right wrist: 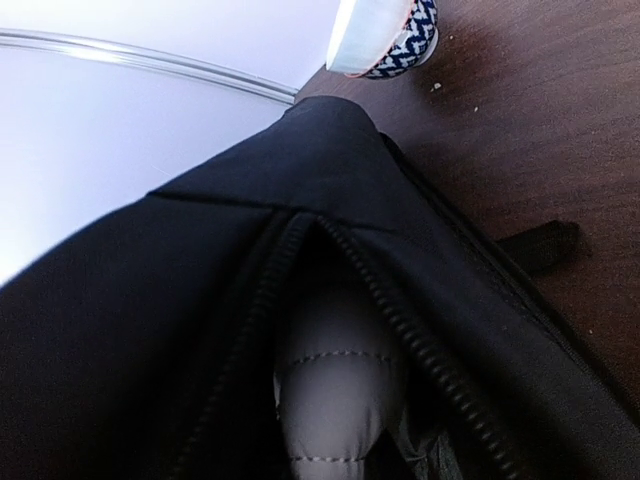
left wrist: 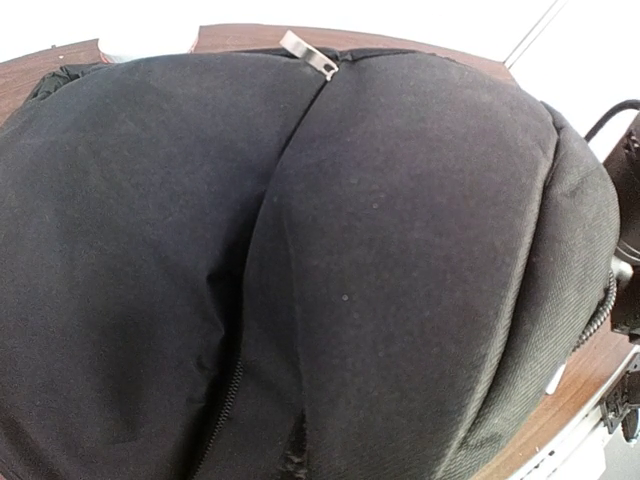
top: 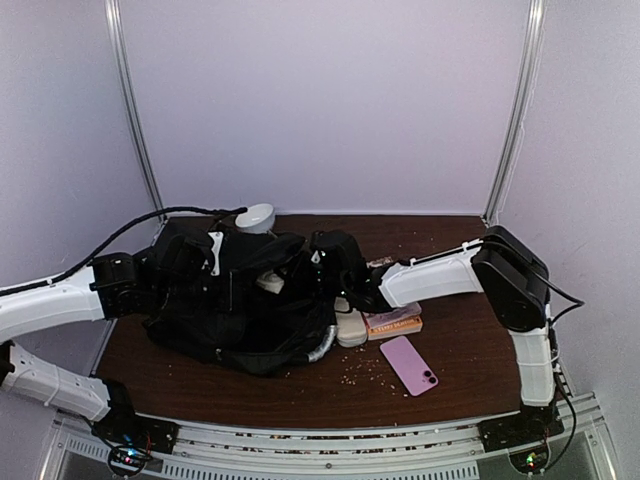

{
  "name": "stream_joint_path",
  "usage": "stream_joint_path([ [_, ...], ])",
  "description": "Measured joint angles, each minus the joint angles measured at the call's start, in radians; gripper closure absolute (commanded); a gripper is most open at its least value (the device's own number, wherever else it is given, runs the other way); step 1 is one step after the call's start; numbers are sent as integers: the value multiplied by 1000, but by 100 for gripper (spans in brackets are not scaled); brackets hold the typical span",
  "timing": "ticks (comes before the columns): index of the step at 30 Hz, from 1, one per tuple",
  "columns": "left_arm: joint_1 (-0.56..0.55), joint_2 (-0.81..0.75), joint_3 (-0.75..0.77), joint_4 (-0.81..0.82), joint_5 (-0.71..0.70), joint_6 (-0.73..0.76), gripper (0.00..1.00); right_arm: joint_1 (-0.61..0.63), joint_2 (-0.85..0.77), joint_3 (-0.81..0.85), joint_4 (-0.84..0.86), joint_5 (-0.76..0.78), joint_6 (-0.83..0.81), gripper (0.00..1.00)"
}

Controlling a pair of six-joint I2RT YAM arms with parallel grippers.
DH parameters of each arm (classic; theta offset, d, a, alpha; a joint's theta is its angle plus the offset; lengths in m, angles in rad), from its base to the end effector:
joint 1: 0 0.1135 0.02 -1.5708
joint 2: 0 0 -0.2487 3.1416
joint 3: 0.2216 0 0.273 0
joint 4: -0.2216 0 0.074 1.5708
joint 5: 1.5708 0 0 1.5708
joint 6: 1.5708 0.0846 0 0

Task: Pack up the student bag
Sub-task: Place the stationery in the student bag.

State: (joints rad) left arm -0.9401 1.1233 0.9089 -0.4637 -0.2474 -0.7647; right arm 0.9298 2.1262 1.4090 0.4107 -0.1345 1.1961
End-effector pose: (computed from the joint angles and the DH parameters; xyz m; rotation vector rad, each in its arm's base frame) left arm 0.1977 -0.2356 0.2418 0.0652 2.3044 -0.6408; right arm 0.3149 0.4410 0.1474 0.1848 2.1987 1.4825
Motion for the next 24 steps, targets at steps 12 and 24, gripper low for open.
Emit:
stream_joint_path([
  [12,-4,-43,-19,-18,-28,-24,100,-24,70,138,-32,24,27,28],
  [24,-6,0,-3,-57,-90,-98,100,-29,-114,-37,-170,-49,-31,23],
])
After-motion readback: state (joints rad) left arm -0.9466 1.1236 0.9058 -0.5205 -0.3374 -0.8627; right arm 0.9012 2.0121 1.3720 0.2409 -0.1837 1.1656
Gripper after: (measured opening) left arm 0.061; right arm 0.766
